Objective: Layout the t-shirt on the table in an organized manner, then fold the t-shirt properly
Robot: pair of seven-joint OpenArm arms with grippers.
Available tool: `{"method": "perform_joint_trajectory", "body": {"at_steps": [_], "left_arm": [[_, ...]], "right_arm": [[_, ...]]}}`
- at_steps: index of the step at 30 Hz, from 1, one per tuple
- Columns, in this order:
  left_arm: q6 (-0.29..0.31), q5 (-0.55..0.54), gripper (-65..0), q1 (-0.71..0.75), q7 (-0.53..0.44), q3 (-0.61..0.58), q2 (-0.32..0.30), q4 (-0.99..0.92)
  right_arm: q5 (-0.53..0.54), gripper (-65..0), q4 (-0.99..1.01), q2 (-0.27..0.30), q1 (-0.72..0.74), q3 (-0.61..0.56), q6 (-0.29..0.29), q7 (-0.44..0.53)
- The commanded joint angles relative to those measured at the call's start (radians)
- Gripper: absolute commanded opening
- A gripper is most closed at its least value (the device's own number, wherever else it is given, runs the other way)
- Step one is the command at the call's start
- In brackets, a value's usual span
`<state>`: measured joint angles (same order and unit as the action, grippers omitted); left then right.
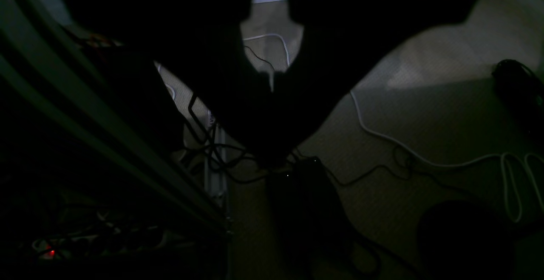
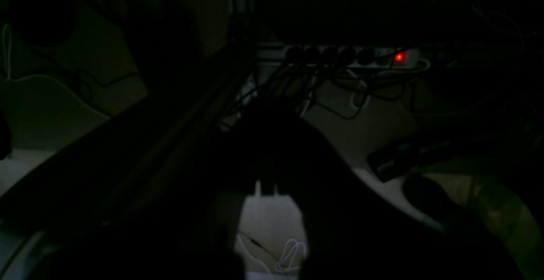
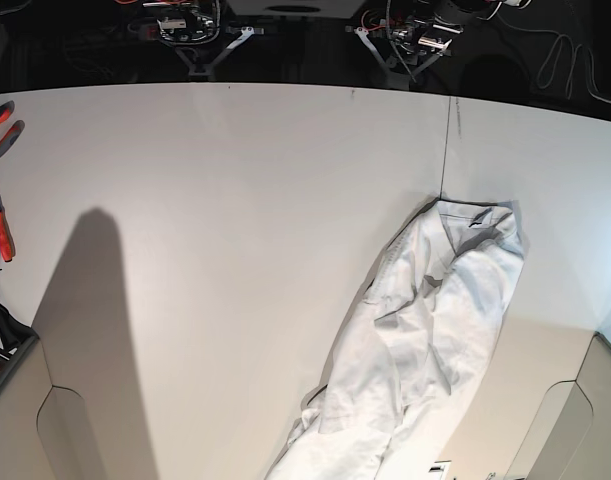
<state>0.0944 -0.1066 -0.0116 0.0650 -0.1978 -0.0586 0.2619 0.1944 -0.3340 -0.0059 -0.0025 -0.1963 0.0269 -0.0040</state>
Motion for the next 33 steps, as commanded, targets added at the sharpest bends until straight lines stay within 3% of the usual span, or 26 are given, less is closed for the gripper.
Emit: {"method": "perform_joint_trajectory", "body": {"at_steps": [1,20,28,33], "left_arm": [[0.007,-0.004,-65.0,-0.005,-0.012,0.001,-0.003,0.008],[0.007,-0.004,-65.0,0.002,0.002,0.001,-0.004,0.012],[0.007,-0.005,-65.0,0.13,0.01,0.002,-0.035,0.201],[0.006,-0.005,-65.0,0.237,0.01,0.021,-0.065,0.359]], "right_arm": [[0.004,-65.0,-0.006,-0.003,0.005,0.002,0.007,0.007],[0.004,-65.0,-0.026,0.002,-0.006,0.002,-0.006,0.007],[0.004,-65.0,-0.257,0.081,-0.153,0.002,-0.084,0.007],[0.004,-65.0,-0.384,0.145,-0.249,0.002,-0.084,0.007]]}}
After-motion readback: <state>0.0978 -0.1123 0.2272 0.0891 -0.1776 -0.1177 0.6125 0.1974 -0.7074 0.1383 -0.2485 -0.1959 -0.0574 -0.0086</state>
